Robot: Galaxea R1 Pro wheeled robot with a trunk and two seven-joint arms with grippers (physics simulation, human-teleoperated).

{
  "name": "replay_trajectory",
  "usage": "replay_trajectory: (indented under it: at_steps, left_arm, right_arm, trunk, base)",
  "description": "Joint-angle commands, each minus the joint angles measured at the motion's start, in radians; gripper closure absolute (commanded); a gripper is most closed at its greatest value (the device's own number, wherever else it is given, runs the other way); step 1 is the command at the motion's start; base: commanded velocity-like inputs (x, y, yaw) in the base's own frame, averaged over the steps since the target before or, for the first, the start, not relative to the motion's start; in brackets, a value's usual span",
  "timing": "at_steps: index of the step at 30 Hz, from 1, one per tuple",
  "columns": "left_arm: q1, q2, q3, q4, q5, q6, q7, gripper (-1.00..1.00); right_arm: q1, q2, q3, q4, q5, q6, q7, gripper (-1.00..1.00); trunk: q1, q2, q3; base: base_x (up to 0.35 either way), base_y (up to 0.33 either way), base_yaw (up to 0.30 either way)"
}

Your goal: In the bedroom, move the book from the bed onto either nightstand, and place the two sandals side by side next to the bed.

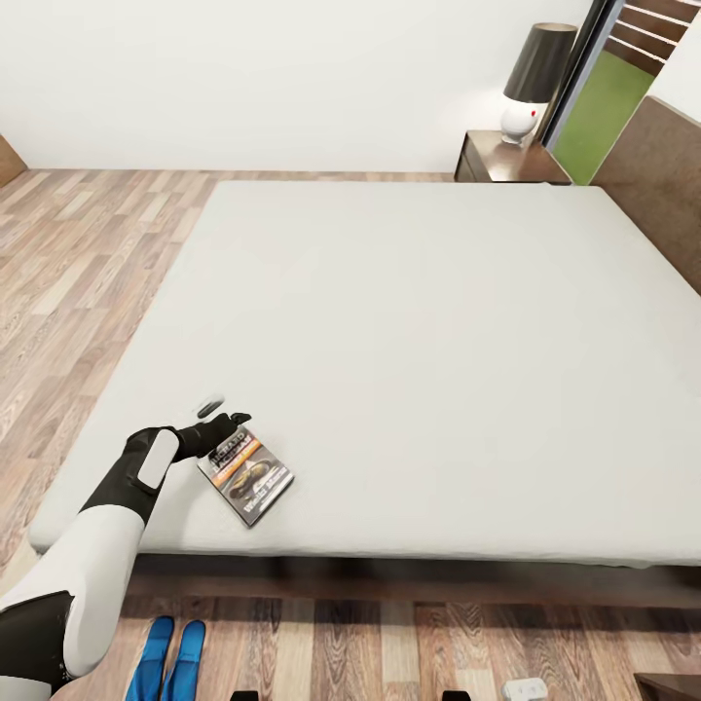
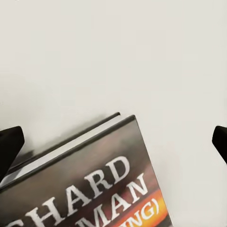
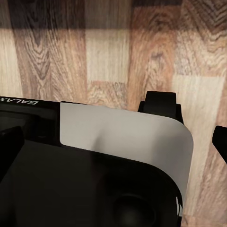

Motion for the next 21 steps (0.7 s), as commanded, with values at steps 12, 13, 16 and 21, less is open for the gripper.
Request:
replay_trajectory:
  at_steps: [12,13,16,21]
  left_arm:
    - [0.0,-0.002,0.004,0.0,-0.002,0.005,-0.004,-1.0]
    - [-0.001,-0.002,0.004,0.0,-0.002,0.005,-0.004,-1.0]
    - [0.0,-0.002,0.004,0.0,-0.002,0.005,-0.004,-1.0]
    - [-0.001,-0.002,0.004,0.0,-0.002,0.005,-0.004,-1.0]
  right_arm:
    - [-0.001,-0.001,-0.008,0.004,0.01,-0.007,0.001,-1.0]
    - [-0.001,-0.001,-0.008,0.004,0.01,-0.007,0.001,-1.0]
    - [-0.001,-0.001,-0.008,0.004,0.01,-0.007,0.001,-1.0]
    - [-0.001,-0.001,-0.008,0.004,0.01,-0.007,0.001,-1.0]
  trunk:
    - [0.0,0.0,-0.001]
    - [0.0,0.0,-0.001]
    - [0.0,0.0,-0.001]
    - [0.0,0.0,-0.001]
  base:
    - [-0.087,0.0,0.0]
    - [-0.005,0.0,0.0]
    - [-0.002,0.0,0.0]
    - [0.0,0.0,0.0]
